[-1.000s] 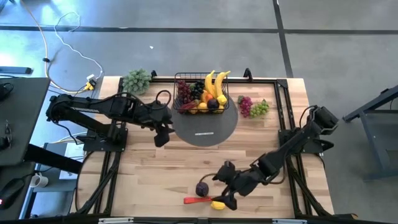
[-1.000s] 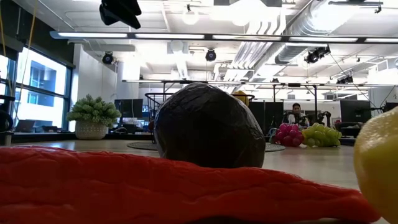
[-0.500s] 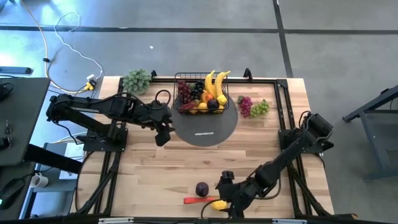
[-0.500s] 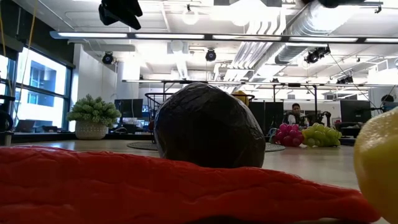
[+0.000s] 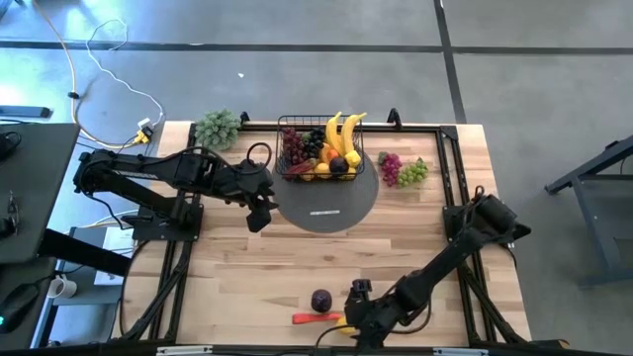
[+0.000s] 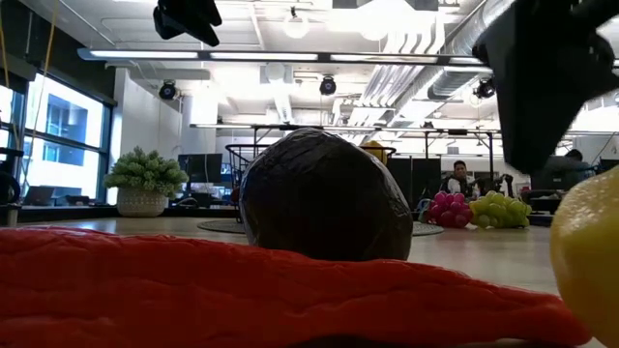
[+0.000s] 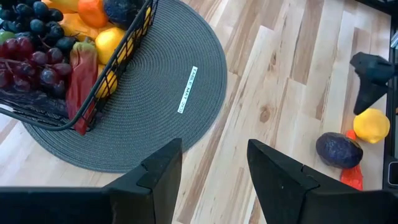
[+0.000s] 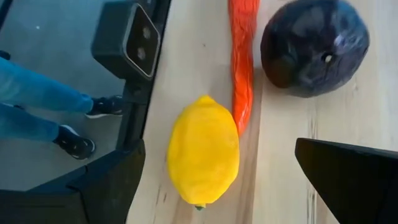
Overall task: Build produce basket
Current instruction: Put the yellow lemon into the black wire basket
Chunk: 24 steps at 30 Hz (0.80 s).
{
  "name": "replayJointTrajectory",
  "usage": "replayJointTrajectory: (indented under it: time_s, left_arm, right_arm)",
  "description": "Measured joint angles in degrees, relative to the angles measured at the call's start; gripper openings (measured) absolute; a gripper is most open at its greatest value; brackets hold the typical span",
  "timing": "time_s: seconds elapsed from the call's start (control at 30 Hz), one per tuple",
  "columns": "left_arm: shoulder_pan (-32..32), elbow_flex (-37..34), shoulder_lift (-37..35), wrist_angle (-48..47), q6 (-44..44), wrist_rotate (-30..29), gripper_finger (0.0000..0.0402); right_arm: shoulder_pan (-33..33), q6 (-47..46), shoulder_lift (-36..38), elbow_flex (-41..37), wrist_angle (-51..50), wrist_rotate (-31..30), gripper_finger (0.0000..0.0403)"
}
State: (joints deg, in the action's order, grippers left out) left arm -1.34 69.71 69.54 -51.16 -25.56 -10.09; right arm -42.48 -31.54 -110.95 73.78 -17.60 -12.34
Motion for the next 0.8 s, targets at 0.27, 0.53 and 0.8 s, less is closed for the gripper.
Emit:
replayJointTrajectory:
  time_s: [0.27,0.53,0.8]
  left_arm:
    - [0.00,0.00,0.00,0.00,0.00,-0.04,0.0172]
    - [-0.02,0.00,0.00,-0.05,-0.38,-0.43,0.0172]
    - [-0.02,0.00,0.00,-0.07,-0.83,-0.63,0.0172]
  right_arm:
    - [-0.07,-1.02,-2.88,0.00,0.34,1.88,0.0396]
    - [-0.02,-1.69,-4.35,-0.02,2.00,2.41,0.0382]
    - [0.11,-3.72,-4.43,-0.02,1.98,4.53,0.0305]
